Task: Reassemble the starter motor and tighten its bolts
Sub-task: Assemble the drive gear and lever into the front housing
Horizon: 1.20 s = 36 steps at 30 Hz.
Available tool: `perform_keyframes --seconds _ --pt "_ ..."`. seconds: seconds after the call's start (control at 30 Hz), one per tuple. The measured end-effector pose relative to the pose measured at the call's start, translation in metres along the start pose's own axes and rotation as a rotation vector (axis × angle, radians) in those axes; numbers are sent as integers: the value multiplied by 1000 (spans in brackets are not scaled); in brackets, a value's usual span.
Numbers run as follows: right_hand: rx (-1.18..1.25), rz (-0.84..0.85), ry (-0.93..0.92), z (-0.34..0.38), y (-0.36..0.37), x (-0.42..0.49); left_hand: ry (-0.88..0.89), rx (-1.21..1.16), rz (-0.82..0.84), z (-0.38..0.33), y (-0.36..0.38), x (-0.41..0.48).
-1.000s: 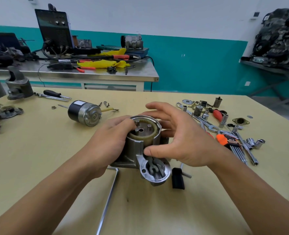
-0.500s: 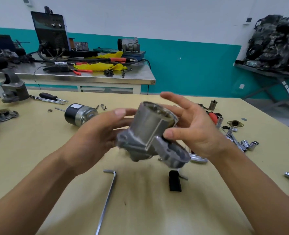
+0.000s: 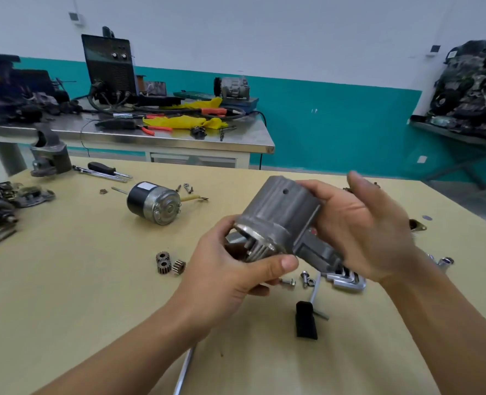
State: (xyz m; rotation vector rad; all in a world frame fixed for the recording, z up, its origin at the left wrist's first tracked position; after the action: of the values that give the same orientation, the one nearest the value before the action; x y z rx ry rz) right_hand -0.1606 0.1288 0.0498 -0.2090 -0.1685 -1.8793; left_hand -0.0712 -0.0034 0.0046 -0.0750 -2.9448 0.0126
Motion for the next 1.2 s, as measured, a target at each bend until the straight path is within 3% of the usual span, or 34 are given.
perform_keyframes --seconds 0.1,0.37,0.5,0.63,0.73,0.9,1.2 --pt "-193 -165 66 -13 4 6 -2 70 -134 -1 -8 -3" --pt "-18 -524 -133 -22 2 4 55 577 -144 -26 -3 -10" --pt "-104 -592 -299 2 1 -6 150 319 26 -34 7 -12" --pt "-166 -582 -419 21 -1 -15 159 45 256 -31 13 -8" --pt "-221 -586 -466 31 -2 -19 162 -66 322 -27 15 -6" --pt "-282 -542 -491 37 -2 -20 187 -92 326 -20 20 -3" --pt "-487 -264 -421 44 11 -9 224 -46 240 -7 8 0"
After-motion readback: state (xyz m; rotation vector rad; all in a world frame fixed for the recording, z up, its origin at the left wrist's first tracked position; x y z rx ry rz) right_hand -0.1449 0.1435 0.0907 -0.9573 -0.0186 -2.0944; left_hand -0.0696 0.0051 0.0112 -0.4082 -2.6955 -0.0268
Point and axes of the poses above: each hand's wrist, its own x-axis towards the middle knuckle, its own y-axis out of the palm, z = x × y, the point moved 7 cm from there along x, towards the middle knuckle, and after that the axes turned 15 degrees about z, right-handed, at the moved point
